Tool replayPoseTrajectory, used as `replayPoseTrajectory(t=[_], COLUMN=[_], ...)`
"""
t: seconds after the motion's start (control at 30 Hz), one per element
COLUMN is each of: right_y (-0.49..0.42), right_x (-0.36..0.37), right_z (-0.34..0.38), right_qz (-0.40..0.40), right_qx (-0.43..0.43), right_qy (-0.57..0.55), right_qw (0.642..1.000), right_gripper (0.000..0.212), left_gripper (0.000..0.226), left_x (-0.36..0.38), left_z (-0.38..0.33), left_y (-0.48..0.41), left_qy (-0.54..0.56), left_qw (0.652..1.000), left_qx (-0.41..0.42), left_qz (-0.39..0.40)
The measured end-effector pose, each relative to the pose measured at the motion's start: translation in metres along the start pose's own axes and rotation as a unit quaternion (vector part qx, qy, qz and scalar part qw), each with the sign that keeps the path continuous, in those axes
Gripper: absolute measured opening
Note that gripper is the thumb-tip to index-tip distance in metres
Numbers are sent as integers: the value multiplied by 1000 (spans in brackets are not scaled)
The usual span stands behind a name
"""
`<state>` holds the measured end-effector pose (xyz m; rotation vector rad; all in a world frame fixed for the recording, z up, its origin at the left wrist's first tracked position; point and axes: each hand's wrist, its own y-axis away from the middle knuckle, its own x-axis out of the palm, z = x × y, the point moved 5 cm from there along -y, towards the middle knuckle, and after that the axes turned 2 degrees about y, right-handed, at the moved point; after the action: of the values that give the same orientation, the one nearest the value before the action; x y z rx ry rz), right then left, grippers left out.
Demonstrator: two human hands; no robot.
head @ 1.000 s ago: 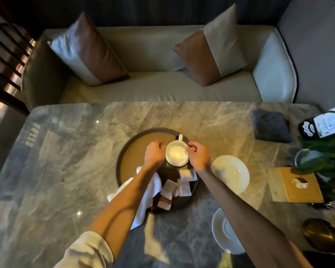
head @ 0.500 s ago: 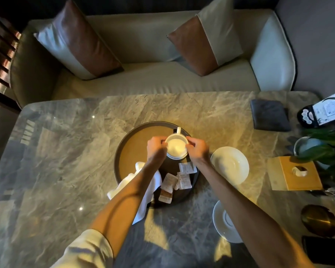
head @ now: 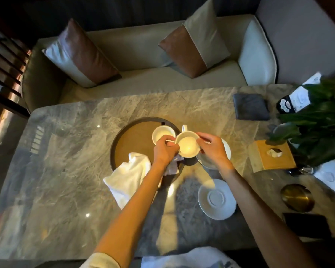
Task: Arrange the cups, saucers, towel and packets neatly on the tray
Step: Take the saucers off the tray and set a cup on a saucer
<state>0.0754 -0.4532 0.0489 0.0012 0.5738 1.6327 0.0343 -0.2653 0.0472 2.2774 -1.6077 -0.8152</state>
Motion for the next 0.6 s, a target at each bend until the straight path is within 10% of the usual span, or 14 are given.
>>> replayPoseTrajectory(t=[0.6], right_y=[112], right_x=[-64], right_z=[-189], right_qz=[-4], right_qx=[181], right_qy=[-92], right_qw=[979], right_gripper=[33], left_gripper=[17], left_x=[119], left_z=[138], left_y=[109], left_qy=[-46], left_qw=[993], left_qx=[-78], left_qz=[82])
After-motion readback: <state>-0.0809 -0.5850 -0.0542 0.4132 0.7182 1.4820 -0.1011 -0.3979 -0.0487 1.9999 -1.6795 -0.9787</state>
